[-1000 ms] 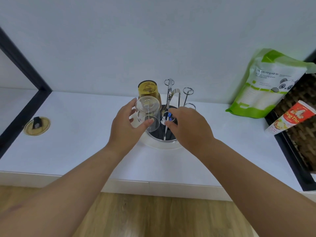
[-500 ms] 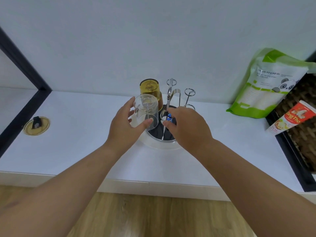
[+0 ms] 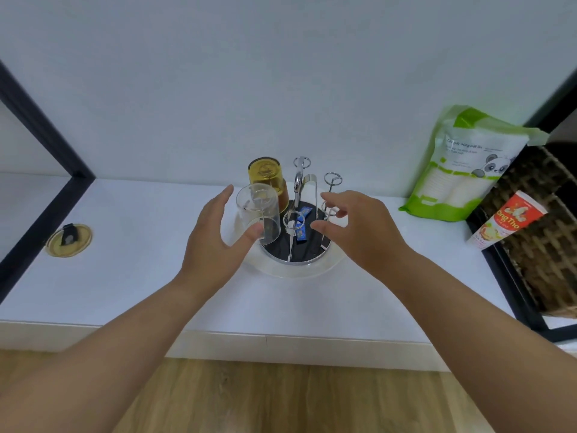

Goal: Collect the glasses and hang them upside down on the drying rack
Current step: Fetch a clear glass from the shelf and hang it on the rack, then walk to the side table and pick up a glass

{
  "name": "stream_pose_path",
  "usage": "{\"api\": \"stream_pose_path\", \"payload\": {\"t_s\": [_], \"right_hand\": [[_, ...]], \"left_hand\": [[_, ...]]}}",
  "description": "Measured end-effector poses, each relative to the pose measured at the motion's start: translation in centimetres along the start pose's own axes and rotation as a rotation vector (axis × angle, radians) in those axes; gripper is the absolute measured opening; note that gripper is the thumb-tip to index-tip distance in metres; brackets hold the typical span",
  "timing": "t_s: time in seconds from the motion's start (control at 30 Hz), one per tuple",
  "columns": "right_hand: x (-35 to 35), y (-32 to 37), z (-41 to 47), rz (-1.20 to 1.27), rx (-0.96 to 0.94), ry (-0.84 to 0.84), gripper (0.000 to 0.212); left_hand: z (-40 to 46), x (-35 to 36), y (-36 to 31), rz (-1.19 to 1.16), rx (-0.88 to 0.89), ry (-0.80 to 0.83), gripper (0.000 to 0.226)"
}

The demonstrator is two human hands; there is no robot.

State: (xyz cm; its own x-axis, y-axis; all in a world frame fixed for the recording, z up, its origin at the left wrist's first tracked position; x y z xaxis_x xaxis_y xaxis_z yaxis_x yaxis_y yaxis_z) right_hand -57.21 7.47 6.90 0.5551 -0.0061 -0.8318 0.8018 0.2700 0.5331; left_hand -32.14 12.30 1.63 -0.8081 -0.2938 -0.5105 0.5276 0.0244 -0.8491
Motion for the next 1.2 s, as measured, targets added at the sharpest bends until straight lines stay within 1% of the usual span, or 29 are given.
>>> {"api": "stream_pose_path", "payload": {"t_s": [0.1,0.23,0.5,0.63,0.73,0.9,0.97,1.1,1.2], "right_hand": [[-3.0,0.3,0.1,0.003,0.017,-0.026,0.055],[-9.7,2.6,0.2,0.022,0.033,-0.061,0.055],[-28.2,8.4,-0.4,0.017,0.0,-0.248,0.055],[-37.2,11.6,-2.6,0.025,-0.028,-0.328,0.054],[-43.5,13.5,-5.3,0.034,-0.042,-0.398,0.051],[-52.3,15.3,-12.0,0.082,0.012,-0.511,0.05],[-54.6,15.4,-15.2,0.098,0.042,-0.542,0.049],[-58.4,15.0,-21.7,0.052,0.097,-0.61,0.041],[-61.5,14.3,-26.6,-0.006,0.204,-0.67,0.045]], "left_hand": [[-0.1,-1.8,-3.4,0.053,0.072,-0.01,0.071],[0.0,-4.4,-10.7,0.066,0.136,-0.008,0.052],[0.3,-8.6,-31.0,0.036,0.379,0.053,0.044],[-0.8,-10.6,-40.9,-0.002,0.442,0.07,0.038],[-2.6,-12.1,-48.0,-0.026,0.489,0.075,0.035],[-7.0,-13.8,-58.0,-0.072,0.532,0.116,0.029],[-8.7,-13.5,-60.9,-0.081,0.561,0.156,0.027],[-11.9,-11.8,-64.9,-0.141,0.644,0.246,0.026],[-14.8,-9.7,-68.1,-0.171,0.73,0.359,0.027]]}}
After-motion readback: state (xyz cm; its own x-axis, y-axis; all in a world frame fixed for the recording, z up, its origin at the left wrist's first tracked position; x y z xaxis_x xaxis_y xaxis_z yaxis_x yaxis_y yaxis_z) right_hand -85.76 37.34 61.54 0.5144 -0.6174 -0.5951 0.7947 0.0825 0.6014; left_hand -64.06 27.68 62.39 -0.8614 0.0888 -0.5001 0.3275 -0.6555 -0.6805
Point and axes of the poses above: each hand's wrist, its own z-axis towards the middle knuckle, its own x-axis out of the palm, y = z × x, the point moved 2 cm from there along z, towards the middle knuckle, and after that the axes turned 3 degrees about -y, right-handed, at the moved point
